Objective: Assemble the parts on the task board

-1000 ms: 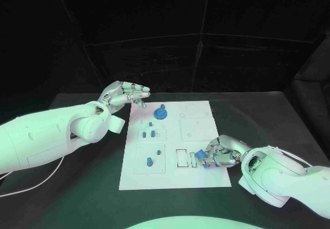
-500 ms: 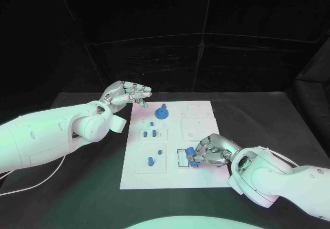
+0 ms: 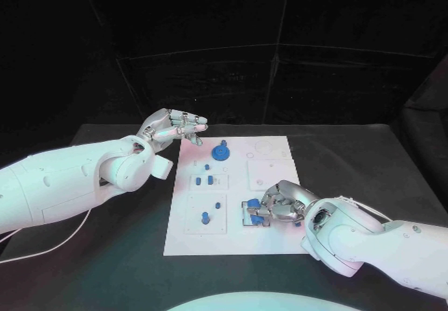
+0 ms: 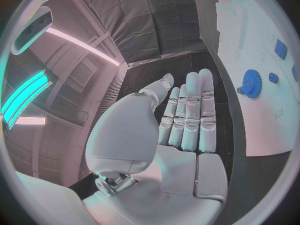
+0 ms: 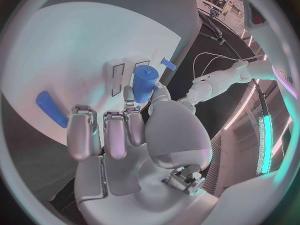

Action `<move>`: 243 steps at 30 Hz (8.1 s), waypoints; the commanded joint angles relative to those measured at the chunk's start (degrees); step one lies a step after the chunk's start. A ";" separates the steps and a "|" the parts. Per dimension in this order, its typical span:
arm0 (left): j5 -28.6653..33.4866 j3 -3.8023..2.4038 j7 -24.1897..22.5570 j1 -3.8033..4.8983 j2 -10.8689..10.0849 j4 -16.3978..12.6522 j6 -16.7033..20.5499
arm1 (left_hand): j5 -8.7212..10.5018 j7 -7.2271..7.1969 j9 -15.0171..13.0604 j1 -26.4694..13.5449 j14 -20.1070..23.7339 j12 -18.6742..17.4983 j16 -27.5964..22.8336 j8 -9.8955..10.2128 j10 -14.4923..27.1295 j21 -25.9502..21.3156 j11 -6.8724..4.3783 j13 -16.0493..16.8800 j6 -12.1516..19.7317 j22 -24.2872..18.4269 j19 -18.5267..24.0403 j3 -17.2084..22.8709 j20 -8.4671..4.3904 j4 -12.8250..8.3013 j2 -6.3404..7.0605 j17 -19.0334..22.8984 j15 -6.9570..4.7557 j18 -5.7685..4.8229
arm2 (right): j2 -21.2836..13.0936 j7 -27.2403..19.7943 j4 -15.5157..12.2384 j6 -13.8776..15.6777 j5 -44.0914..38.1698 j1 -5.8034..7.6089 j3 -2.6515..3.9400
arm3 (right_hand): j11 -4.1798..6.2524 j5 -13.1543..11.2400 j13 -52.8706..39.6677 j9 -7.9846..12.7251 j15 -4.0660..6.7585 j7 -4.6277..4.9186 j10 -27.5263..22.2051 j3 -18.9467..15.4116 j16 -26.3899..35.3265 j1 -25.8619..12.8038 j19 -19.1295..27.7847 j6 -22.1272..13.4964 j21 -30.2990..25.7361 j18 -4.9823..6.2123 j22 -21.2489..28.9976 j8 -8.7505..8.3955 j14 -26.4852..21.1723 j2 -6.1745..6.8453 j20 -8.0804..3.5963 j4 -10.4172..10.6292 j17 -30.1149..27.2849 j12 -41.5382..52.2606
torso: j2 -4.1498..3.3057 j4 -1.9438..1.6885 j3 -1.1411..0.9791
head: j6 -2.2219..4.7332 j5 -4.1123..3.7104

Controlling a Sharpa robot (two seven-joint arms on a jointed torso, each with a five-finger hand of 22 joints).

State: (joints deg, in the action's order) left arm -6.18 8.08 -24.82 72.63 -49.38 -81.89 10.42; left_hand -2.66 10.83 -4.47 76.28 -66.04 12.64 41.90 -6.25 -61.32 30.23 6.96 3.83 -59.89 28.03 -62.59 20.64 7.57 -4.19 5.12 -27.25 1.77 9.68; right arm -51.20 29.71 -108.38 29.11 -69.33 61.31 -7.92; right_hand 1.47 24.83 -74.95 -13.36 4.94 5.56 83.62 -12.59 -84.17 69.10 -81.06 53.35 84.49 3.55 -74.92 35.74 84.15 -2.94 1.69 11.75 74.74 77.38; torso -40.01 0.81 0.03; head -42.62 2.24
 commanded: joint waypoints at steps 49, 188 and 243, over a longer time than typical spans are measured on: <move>0.17 -0.03 -0.05 0.07 -0.15 0.06 -1.16 | -0.03 0.12 0.08 0.08 -0.06 -0.22 -0.38 0.16 0.46 -0.27 0.01 0.00 0.35 -0.14 -0.47 -0.38 0.03 -0.01 -0.40 0.14 0.31 0.69 | -16.30 -12.06 -3.70 0.97 -0.29 0.25 0.05 | -2.17 -7.73 0.10 0.16 -1.72 -0.17 -1.19 2.48 1.82 5.77 0.91 -4.54 -1.21 -0.05 0.64 -4.02 2.87 2.52 1.45 -2.02 -1.83 -3.45 | 0.20 0.71 0.04 | 0.42 -2.03; 0.17 0.24 0.43 -0.13 -0.28 0.18 -2.14 | -0.03 0.10 0.09 0.13 -0.01 -0.14 -0.46 0.07 0.49 -0.49 0.01 0.01 0.29 -0.35 -0.51 -0.56 0.05 -0.05 -0.56 0.27 0.33 0.69 | -1.13 4.37 0.90 0.76 -4.14 -2.51 0.06 | -0.44 -4.64 -7.15 -0.07 -0.35 -2.24 2.43 20.44 -1.19 -7.52 -2.68 7.64 0.94 -1.20 -5.01 -12.85 3.83 7.97 0.22 -5.08 4.56 2.59 | 0.24 0.69 0.08 | -0.64 -0.89; 0.17 0.25 0.42 -0.13 -0.33 0.47 -2.22 | -0.03 0.09 0.10 0.06 0.03 -0.09 -0.50 0.03 0.49 -0.62 0.02 0.02 0.27 -0.47 -0.54 -0.71 0.07 -0.01 -0.62 0.34 0.35 0.68 | -2.82 0.33 -1.03 1.09 -3.14 -2.51 0.08 | 0.75 -3.65 -8.06 -4.20 0.62 -3.70 3.06 6.90 -1.67 -12.74 -3.31 7.85 1.19 -1.39 -5.99 -7.82 4.12 0.06 -0.66 4.84 5.82 3.22 | 0.33 0.65 0.12 | -0.97 -1.24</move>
State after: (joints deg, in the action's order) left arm -6.18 8.37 -24.11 72.44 -49.74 -81.41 8.78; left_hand -2.66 10.83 -4.45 76.29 -66.04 12.64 41.71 -6.24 -61.32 29.96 6.96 3.83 -59.89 27.67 -62.73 20.32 7.71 -4.20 5.12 -27.00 1.77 9.68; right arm -53.88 31.10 -109.43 30.43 -72.97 58.75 -7.85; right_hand 1.85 20.84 -74.92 -17.47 5.14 2.16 84.03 -5.29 -85.69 56.17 -83.96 61.30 85.59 2.65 -74.91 27.74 83.94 -2.51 1.33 16.61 74.91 80.48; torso -39.72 1.52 0.12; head -43.64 1.03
